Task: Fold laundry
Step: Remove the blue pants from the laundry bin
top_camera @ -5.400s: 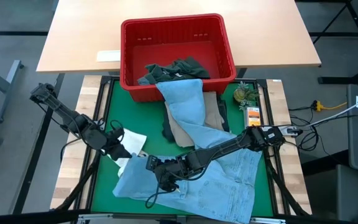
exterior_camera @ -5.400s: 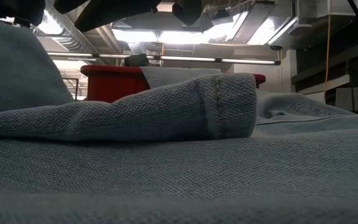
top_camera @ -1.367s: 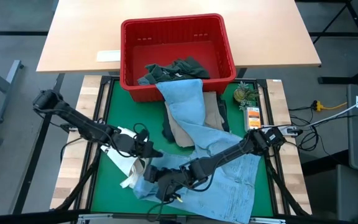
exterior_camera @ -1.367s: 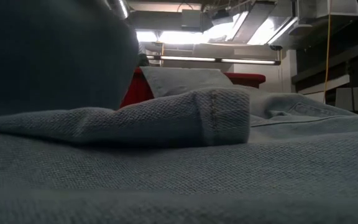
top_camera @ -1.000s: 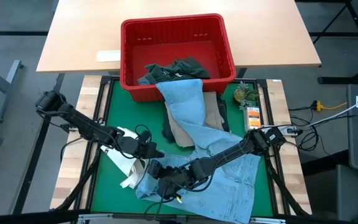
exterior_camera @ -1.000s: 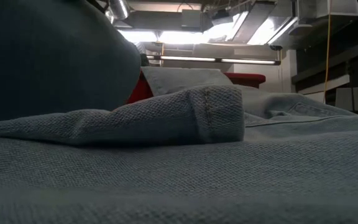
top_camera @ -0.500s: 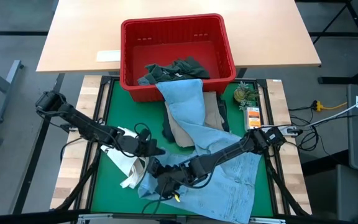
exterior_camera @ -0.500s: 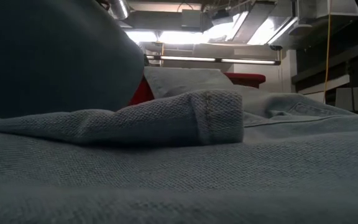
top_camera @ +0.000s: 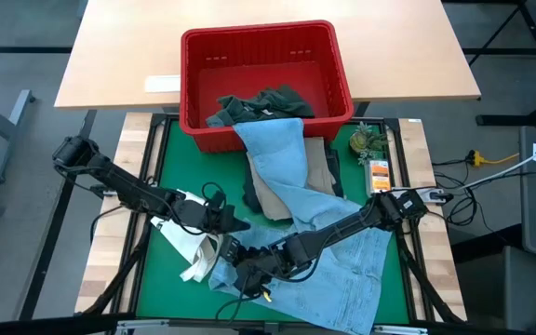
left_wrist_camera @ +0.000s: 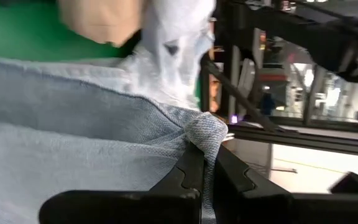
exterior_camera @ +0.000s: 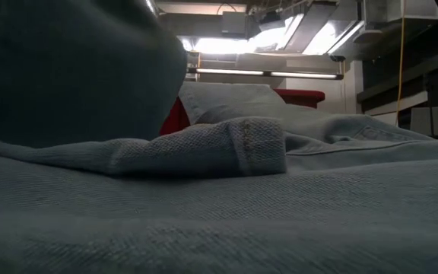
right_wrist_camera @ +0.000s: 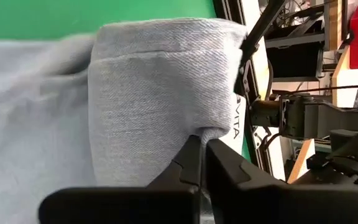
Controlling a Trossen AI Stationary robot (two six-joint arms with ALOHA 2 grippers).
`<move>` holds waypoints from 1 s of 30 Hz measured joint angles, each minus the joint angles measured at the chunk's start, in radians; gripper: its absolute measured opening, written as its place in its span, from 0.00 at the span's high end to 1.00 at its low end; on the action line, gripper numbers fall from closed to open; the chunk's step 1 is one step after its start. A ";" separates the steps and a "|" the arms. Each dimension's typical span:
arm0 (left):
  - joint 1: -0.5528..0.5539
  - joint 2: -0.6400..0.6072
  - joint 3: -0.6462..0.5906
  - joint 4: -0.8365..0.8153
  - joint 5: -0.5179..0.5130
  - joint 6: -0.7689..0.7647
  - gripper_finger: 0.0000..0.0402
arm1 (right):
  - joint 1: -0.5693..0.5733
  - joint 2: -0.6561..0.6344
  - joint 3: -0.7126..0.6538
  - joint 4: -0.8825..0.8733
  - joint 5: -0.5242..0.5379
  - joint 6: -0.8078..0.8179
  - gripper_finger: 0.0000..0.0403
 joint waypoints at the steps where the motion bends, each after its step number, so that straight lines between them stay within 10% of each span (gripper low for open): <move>1: 0.000 0.000 0.000 0.016 0.000 0.004 0.98 | 0.000 -0.006 0.000 -0.002 0.000 0.003 0.97; 30: 0.016 -0.001 0.002 0.112 0.065 0.595 0.66 | 0.134 -0.119 0.000 -0.412 0.026 0.350 0.99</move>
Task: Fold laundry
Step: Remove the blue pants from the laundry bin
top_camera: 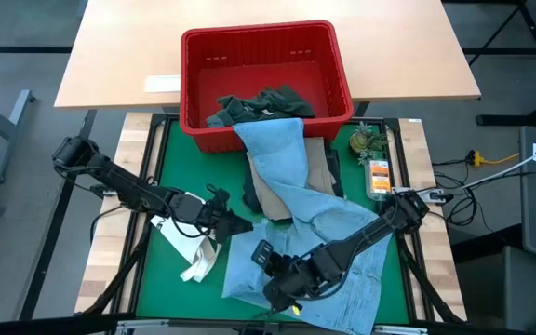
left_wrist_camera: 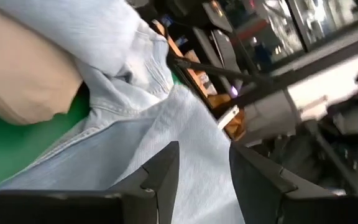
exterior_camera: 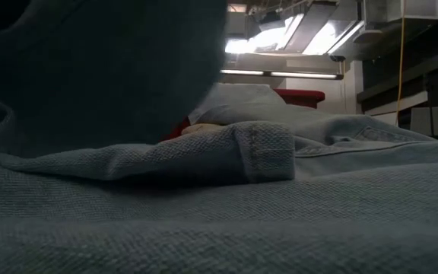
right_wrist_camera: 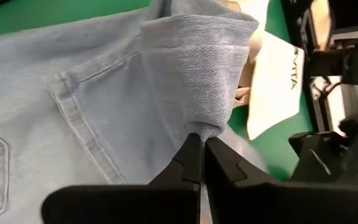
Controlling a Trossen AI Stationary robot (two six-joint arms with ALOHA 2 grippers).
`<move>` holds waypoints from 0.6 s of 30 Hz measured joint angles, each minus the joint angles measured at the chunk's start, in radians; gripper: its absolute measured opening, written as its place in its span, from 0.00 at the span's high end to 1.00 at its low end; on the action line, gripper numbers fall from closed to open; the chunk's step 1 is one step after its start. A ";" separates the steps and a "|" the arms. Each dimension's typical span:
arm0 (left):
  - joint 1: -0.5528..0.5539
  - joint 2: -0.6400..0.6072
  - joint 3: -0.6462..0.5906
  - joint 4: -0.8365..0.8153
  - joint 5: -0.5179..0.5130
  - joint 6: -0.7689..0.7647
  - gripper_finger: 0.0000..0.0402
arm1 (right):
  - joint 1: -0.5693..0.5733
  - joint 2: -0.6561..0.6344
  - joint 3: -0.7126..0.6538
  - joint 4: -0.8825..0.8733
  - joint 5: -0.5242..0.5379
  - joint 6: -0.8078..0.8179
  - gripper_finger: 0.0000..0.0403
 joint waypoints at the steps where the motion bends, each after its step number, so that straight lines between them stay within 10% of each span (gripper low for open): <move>1: -0.002 0.000 0.000 0.000 0.011 0.026 0.66 | 0.011 -0.002 0.000 -0.005 0.010 0.004 0.99; 18: -0.012 0.000 0.000 -0.004 0.095 0.175 0.66 | 0.213 -0.092 0.001 -0.353 0.063 0.610 0.99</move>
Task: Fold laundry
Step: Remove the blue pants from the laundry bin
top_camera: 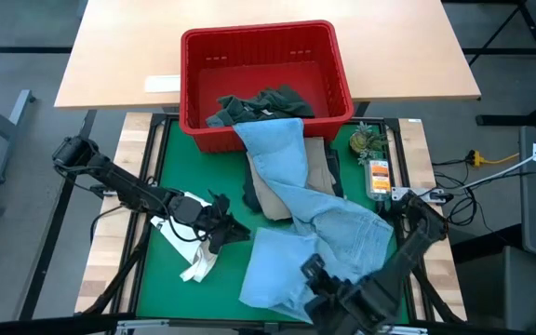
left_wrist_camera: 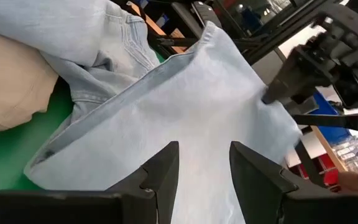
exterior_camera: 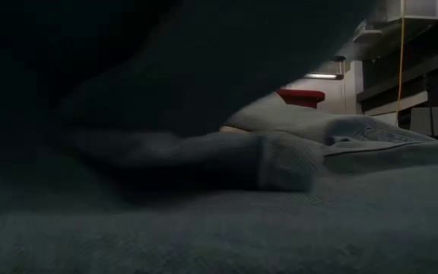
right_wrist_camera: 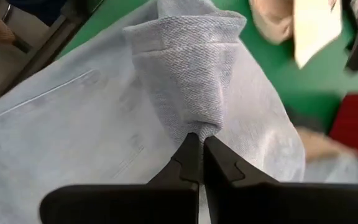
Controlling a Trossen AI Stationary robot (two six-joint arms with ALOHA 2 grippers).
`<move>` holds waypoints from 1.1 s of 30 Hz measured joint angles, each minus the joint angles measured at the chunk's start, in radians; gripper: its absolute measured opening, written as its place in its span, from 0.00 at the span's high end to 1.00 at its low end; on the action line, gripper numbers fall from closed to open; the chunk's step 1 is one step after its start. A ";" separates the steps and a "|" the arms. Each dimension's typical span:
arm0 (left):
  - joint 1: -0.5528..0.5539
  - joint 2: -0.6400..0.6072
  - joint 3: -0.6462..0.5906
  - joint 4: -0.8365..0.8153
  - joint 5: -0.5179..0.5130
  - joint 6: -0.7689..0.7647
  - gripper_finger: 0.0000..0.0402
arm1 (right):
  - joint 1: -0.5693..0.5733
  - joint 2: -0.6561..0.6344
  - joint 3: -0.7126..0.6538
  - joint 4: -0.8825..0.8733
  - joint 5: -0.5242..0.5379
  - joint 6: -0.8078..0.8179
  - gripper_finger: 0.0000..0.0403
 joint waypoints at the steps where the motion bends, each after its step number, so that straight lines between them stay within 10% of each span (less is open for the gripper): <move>1: 0.000 0.000 0.000 -0.002 0.000 0.000 0.66 | 0.016 0.000 0.000 -0.026 0.000 0.051 0.99; 18: -0.022 0.000 -0.001 -0.007 -0.072 0.032 0.66 | 0.270 0.017 -0.124 -0.120 -0.098 0.804 0.99; 33: -0.098 0.001 -0.001 -0.002 -0.190 0.266 0.66 | 0.317 0.018 -0.302 -0.066 -0.311 0.924 0.99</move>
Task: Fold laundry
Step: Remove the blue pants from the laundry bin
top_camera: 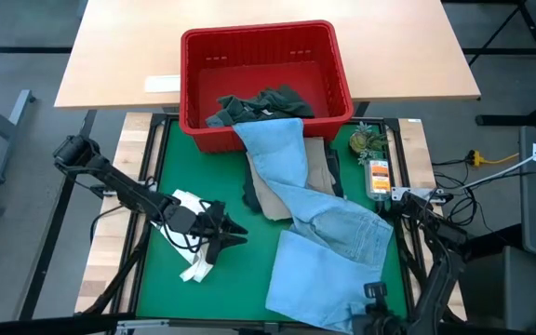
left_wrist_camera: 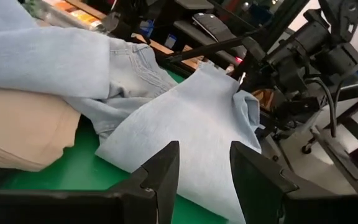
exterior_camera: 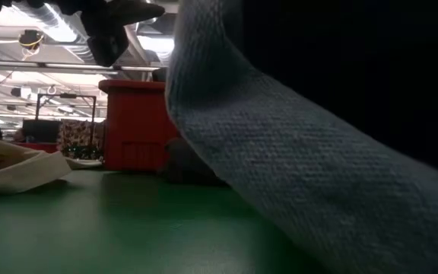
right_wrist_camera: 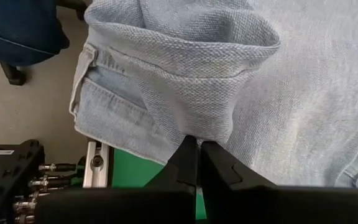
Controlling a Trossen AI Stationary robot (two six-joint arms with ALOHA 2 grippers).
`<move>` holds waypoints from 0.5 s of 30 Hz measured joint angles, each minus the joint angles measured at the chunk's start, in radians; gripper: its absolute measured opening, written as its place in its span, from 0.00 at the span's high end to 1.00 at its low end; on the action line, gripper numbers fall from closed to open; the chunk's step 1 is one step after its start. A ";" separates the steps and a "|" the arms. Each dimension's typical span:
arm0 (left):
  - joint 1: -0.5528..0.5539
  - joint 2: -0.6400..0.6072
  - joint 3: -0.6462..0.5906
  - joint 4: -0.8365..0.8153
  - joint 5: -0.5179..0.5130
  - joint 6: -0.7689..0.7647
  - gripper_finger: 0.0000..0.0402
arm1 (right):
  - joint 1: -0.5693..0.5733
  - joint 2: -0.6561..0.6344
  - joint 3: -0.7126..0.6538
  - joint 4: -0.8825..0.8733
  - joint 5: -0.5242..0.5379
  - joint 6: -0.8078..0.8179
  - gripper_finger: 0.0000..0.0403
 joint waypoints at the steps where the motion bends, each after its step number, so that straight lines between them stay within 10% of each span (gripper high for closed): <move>1: 0.000 0.000 0.000 0.004 -0.001 0.009 0.66 | -0.006 0.000 -0.001 0.003 -0.001 0.000 0.99; 15: -0.001 0.288 0.120 0.282 0.022 0.288 0.66 | -0.012 0.000 -0.005 0.035 -0.058 -0.050 0.86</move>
